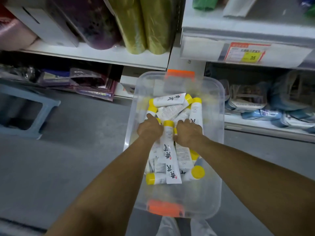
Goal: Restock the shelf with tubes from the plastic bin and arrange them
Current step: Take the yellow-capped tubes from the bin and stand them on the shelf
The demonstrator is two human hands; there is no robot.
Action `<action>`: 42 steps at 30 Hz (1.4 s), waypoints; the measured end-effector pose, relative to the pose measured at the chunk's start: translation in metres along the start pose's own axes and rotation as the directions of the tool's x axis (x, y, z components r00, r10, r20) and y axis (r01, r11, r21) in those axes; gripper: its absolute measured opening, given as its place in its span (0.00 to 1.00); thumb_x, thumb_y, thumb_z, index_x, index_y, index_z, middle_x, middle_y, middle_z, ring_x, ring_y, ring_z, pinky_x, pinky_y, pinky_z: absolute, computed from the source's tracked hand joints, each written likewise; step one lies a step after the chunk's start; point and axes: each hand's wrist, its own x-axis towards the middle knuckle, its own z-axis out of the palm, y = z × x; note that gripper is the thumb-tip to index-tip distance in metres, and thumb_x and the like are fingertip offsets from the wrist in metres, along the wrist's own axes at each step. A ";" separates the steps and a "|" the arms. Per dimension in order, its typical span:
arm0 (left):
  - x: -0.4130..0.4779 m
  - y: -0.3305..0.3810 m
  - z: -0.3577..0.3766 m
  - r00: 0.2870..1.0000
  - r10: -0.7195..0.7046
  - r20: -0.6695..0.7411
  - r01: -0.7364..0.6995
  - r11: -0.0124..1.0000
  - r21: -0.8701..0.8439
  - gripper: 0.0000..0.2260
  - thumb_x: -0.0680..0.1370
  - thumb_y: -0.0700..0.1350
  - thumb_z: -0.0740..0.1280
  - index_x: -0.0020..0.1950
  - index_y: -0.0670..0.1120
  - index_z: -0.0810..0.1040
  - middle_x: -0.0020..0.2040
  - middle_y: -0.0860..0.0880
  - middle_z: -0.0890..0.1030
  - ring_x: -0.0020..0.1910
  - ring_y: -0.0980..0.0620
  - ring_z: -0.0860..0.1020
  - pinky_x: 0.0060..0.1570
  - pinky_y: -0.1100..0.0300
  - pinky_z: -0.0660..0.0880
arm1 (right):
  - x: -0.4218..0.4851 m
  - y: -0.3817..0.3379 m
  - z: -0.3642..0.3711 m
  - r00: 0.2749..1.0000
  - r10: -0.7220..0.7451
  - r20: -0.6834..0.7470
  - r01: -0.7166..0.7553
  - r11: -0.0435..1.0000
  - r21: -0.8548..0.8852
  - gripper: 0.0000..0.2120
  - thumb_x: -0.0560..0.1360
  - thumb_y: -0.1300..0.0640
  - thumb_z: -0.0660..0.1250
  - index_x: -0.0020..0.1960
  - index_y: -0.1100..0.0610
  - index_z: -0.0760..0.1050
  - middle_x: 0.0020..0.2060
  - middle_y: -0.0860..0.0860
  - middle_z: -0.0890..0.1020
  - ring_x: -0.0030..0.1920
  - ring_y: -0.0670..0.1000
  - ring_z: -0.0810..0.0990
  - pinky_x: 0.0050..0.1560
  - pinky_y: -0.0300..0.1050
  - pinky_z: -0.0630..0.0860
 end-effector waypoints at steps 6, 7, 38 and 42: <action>-0.021 -0.004 -0.024 0.997 0.057 0.054 -0.052 0.994 -0.091 0.29 0.69 0.60 0.72 0.65 0.48 0.69 0.59 0.47 0.78 0.57 0.44 0.79 0.54 0.55 0.76 | -0.015 0.001 -0.010 0.990 0.042 0.134 -0.074 0.968 0.240 0.31 0.69 0.45 0.72 0.63 0.59 0.64 0.57 0.54 0.76 0.57 0.56 0.77 0.46 0.46 0.72; -0.030 -0.005 -0.029 0.996 0.069 0.055 -0.062 0.991 -0.121 0.27 0.69 0.60 0.71 0.63 0.50 0.71 0.56 0.48 0.80 0.52 0.44 0.81 0.51 0.55 0.77 | -0.022 0.003 -0.013 0.987 0.039 0.153 -0.079 0.961 0.264 0.31 0.69 0.45 0.72 0.63 0.59 0.63 0.56 0.54 0.77 0.56 0.56 0.78 0.45 0.46 0.72; -0.284 0.003 -0.285 0.861 0.427 -0.278 -0.339 0.071 -0.938 0.14 0.78 0.42 0.67 0.62 0.38 0.72 0.47 0.39 0.83 0.41 0.44 0.83 0.37 0.52 0.81 | -0.261 -0.036 -0.303 0.952 -0.266 -0.149 0.163 0.032 0.986 0.18 0.77 0.49 0.52 0.51 0.63 0.71 0.27 0.55 0.73 0.19 0.47 0.65 0.18 0.30 0.52; -0.300 0.026 -0.302 0.785 0.492 -0.377 -0.462 0.060 -0.885 0.11 0.79 0.42 0.66 0.61 0.43 0.76 0.47 0.43 0.84 0.44 0.45 0.84 0.41 0.51 0.81 | -0.274 -0.035 -0.323 0.920 -0.272 -0.281 0.281 -0.040 0.959 0.16 0.80 0.48 0.57 0.51 0.61 0.72 0.28 0.54 0.74 0.20 0.47 0.66 0.17 0.32 0.54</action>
